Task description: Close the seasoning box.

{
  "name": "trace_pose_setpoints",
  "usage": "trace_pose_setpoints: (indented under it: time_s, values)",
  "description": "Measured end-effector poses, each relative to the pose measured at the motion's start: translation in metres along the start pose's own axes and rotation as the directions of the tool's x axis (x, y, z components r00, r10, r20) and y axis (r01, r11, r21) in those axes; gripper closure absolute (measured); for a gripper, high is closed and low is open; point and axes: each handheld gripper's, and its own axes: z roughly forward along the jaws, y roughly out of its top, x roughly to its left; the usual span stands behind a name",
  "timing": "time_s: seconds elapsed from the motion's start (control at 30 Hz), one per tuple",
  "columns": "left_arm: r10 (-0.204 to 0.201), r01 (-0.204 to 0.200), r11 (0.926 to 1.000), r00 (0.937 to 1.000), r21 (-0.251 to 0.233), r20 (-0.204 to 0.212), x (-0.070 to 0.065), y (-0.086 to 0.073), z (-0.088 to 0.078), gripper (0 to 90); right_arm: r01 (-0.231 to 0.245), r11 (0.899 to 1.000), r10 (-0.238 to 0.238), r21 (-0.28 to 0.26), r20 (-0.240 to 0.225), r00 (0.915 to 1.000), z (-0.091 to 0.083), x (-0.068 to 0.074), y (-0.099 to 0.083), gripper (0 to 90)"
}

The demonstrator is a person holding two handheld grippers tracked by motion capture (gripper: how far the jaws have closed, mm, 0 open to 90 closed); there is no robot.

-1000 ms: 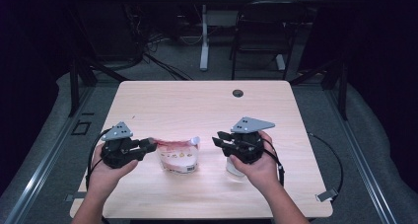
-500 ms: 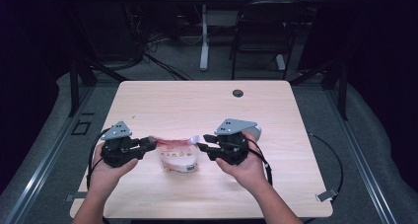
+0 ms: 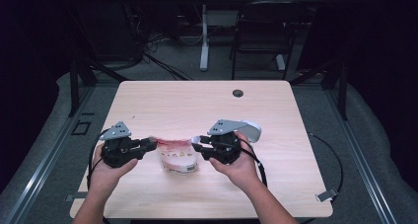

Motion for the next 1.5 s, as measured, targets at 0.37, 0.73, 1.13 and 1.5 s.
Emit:
trace_pose_setpoints:
  time_s: [0.37, 0.73, 1.13, 1.5]
  values:
    - [0.026, -0.026, 0.9996, 0.9996, -0.009, -0.008, -0.005, 0.001, 0.005, 88.9, -0.003, 1.0, 0.002, 0.015, 0.012, 0.9999, -0.007, 0.002, 0.0, 67.3]
    - [0.031, -0.03, 0.9993, 0.9993, -0.023, 0.021, -0.012, 0.005, 0.014, 90.0, -0.013, 1.0, 0.013, 0.012, 0.006, 0.9999, -0.023, 0.001, -0.003, 69.7]
    - [0.018, -0.017, 0.9994, 0.9996, -0.03, 0.022, -0.008, 0.003, 0.014, 88.7, 0.019, 0.999, -0.02, 0.028, 0.011, 0.9998, -0.027, 0.0, 0.006, 68.0]
    - [0.013, -0.012, 0.9993, 0.9998, -0.036, 0.014, -0.007, 0.003, 0.013, 84.3, 0.063, 0.997, -0.063, 0.036, 0.001, 0.998, -0.025, 0.005, 0.024, 67.3]
